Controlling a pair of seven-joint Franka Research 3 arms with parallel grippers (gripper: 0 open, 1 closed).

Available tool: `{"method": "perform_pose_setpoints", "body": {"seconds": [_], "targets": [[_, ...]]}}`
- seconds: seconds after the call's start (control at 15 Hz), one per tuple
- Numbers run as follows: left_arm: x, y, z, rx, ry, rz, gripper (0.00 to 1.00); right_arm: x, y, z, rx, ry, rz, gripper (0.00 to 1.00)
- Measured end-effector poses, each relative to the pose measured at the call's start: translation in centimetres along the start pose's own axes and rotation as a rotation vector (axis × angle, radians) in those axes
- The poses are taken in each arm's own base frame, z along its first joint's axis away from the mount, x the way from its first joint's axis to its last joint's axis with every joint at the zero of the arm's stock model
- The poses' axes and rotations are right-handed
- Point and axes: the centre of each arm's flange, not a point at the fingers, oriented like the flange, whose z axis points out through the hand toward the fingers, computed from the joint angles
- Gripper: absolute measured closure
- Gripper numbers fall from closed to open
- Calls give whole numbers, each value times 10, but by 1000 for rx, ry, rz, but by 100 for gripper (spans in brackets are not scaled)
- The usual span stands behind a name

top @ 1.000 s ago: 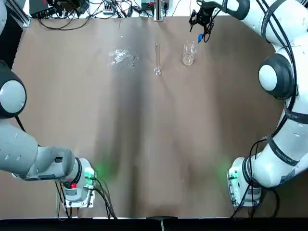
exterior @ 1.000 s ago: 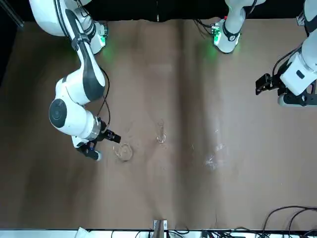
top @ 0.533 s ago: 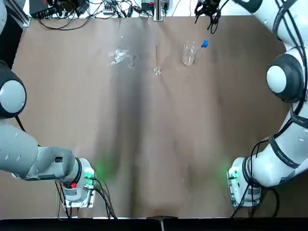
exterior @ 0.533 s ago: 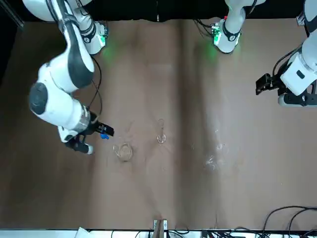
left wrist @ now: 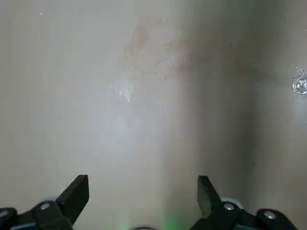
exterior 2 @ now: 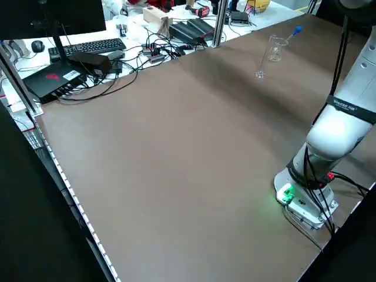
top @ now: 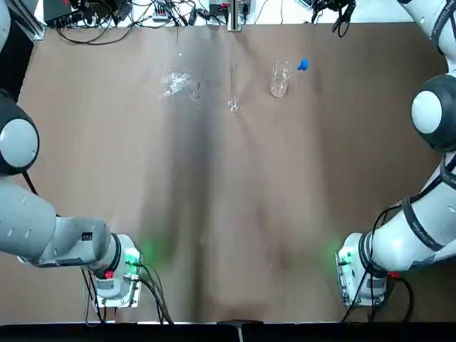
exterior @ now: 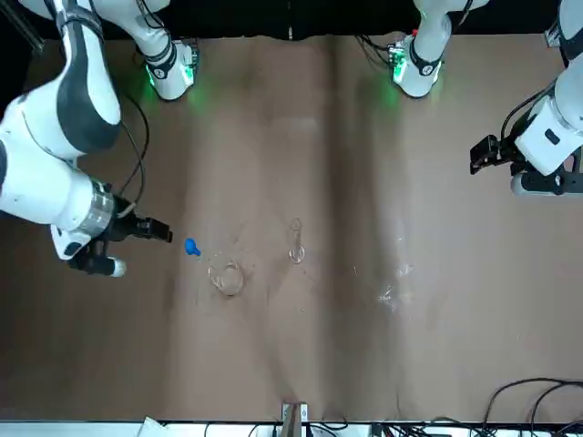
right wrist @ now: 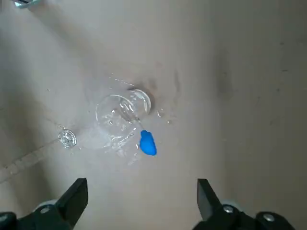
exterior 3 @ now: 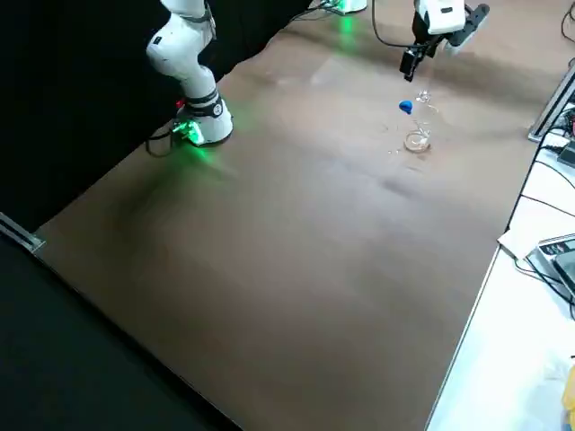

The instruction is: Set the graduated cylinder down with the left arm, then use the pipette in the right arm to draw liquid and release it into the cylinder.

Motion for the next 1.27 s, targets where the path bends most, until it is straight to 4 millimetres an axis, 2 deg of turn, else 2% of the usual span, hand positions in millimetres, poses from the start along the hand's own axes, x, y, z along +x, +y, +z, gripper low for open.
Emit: {"method": "perform_pose_setpoints", "body": {"seconds": [0.07,0.33,0.6,0.73,0.87,1.0,1.27], "targets": [[0,0,0,0,0,1,0,-3,8,-12,-9,4,3,0],[0,0,0,0,0,0,0,-17,16,-45,-75,37,-29,0],[0,0,0,1,0,0,0,-52,20,-90,-145,26,-131,0],[0,-1,0,4,0,-1,0,-68,29,-105,-176,24,-145,0],[0,-1,0,4,0,-1,0,-77,47,-109,-189,28,-196,0],[0,-1,0,5,0,-1,0,-82,62,-102,-190,16,-224,0],[0,-1,0,5,0,-1,0,-83,66,-88,-194,3,-237,0]]}}
